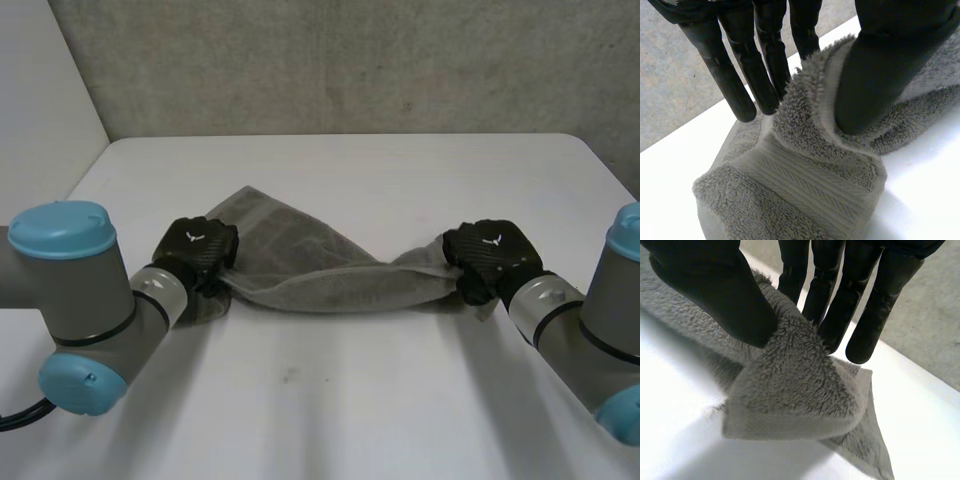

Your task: Fold the towel.

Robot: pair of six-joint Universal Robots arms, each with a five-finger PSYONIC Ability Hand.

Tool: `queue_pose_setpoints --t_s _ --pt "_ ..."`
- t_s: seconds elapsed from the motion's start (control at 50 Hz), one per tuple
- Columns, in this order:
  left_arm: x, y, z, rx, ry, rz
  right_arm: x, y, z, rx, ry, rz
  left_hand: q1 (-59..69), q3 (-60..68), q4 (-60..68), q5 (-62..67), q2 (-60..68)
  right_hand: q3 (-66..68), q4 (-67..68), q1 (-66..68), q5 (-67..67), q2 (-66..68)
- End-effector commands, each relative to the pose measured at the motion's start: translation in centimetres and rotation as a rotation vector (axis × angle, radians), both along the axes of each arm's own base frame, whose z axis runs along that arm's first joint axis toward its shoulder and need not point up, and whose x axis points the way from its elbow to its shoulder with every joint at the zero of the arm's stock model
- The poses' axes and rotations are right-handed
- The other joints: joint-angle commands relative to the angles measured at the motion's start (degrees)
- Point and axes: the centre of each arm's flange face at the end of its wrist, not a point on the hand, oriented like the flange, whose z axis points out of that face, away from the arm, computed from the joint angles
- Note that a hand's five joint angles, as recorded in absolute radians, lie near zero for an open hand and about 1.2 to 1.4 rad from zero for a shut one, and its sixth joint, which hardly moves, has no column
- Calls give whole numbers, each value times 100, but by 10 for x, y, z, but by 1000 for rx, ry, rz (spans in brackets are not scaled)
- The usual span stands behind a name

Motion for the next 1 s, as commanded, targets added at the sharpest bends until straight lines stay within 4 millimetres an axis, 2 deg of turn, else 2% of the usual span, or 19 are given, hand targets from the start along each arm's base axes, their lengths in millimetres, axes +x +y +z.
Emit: queue_pose_setpoints --t_s 0.02,0.12,0.16,0.3,0.34,0.36,0.38,0.5,0.62,0.74,0.8,0.88,0.9,0.92,0.94,0.96,0.98,1.0 --pt "-1 -6 -9 -4 1 4 -9 19 -5 62 217 68 -154 -203 -193 -201 -196 1232 1178 2454 1383 1275" --pt "-1 -7 -11 -9 2 7 -18 13 4 36 246 45 -120 -169 -159 -168 -163 1232 1178 2454 1383 1275" --pt "-1 -7 -11 -9 1 10 -30 4 16 2 236 -2 -103 -153 -142 -151 -146 1232 1178 2454 1383 1275" --pt "3 -6 -12 -6 -8 53 -43 -4 22 3 238 -40 216 167 177 169 174 1232 1178 2454 1383 1275" --pt "4 -5 -13 -3 -17 73 -43 -2 21 18 245 -30 2155 2106 2116 2107 2113 1232 1178 2454 1383 1275" --pt "4 -5 -13 -3 -17 73 -42 0 22 30 255 -20 2168 2118 2129 2120 2125 1232 1178 2454 1383 1275" --pt "5 -5 -12 -3 -17 78 -42 2 21 44 271 -12 3300 3251 3261 3252 3257 1232 1178 2454 1383 1275" --pt "2 -1 -9 2 -2 70 -41 2 19 57 300 4 3326 3277 3287 3278 3284 1232 1178 2454 1383 1275" --pt "5 9 -15 70 -42 66 -43 1 7 111 370 27 3326 3277 3287 3278 3284 1232 1178 2454 1383 1275" --pt "14 19 -21 175 -101 82 -47 16 -8 244 546 147 3326 3277 3287 3278 3284 1232 1178 2454 1383 1275" --pt "18 21 -23 221 -156 84 -50 14 -12 272 622 175 3326 3277 3287 3278 3284 1232 1178 2454 1383 1275" --pt "22 5 -22 172 -244 66 -49 1 -11 250 652 146 3326 3277 3287 3278 3284 1232 1178 2454 1383 1275" --pt "22 5 -22 172 -244 66 -45 -7 -8 223 656 137 3326 3277 3287 3278 3284 1232 1178 2454 1383 1275" --pt "24 -4 -22 147 -272 59 -37 -13 -4 186 660 143 3326 3277 3287 3278 3284 1232 1178 2454 1383 1275" --pt "23 -14 -16 105 -284 58 -37 -14 -4 185 660 143 3326 3277 3287 3278 3284 1232 1178 2454 1383 1275" --pt "23 -14 -16 104 -284 58 -26 -23 2 133 654 146 3326 3277 3287 3278 3284 1232 1178 2454 1383 1275" --pt "19 -25 -9 47 -283 57 -19 -37 10 75 635 126 3326 3277 3287 3278 3284 1232 1178 2454 1383 1275" --pt "15 -39 2 -28 -264 61 -18 -37 10 74 635 126 3326 3277 3287 3278 3284 1232 1178 2454 1383 1275"
